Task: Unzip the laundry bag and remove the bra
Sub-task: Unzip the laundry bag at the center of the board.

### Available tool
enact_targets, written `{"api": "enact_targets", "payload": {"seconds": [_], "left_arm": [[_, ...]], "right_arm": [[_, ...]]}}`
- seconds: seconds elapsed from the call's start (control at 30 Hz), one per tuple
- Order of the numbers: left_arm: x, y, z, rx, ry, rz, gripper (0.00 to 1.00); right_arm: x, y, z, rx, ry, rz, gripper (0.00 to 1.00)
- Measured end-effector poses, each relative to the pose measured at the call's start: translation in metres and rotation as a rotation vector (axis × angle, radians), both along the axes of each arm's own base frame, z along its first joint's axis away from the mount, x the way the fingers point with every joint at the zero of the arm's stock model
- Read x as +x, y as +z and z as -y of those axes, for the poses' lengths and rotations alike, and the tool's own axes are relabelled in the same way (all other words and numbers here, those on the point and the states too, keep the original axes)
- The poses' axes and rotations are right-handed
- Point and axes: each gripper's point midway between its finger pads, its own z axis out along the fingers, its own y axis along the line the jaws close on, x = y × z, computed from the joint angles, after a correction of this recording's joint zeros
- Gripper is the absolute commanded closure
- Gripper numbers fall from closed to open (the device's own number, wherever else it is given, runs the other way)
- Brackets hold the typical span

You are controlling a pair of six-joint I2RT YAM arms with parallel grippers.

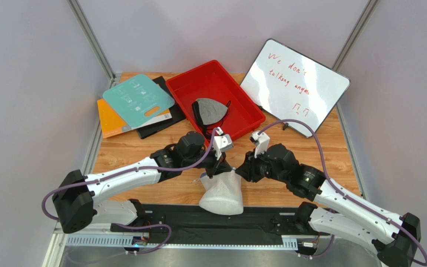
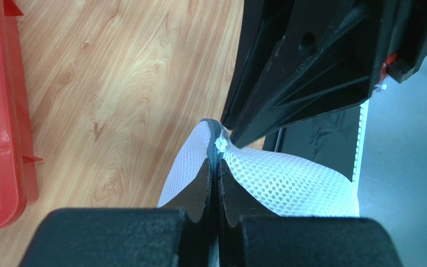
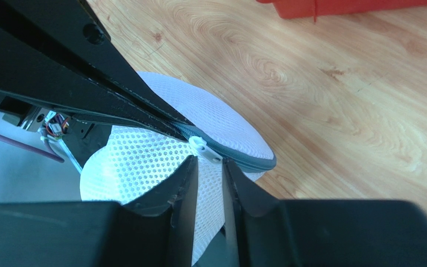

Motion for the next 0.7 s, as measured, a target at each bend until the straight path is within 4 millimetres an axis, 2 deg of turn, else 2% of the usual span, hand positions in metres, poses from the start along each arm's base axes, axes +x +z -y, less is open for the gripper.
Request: {"api": "enact_targets", "payload": {"seconds": [0.03, 0.27, 0.5, 0.7], "left_arm": [[0.0, 0.0, 0.0, 0.0, -0.002, 0.004, 1.0], [-0.005, 0.004, -0.005, -0.007, -0.024, 0.027, 1.0], [-0.01, 0.006, -0.006, -0.014, -0.054, 0.032, 1.0], [-0.013, 0.006, -0.008, -0.017, -0.064, 0.037, 1.0]], "right_arm": [[0.0, 0.001, 0.0, 0.0, 0.003, 0.004, 0.61], [-0.004, 0.01, 0.001, 0.012, 0.05, 0.059, 0.51], [-0.008, 0.011, -0.01, 0.025, 0.14, 0.089, 0.5], [-0.008, 0.006, -0.015, 0.013, 0.181, 0.104, 0.56]]}}
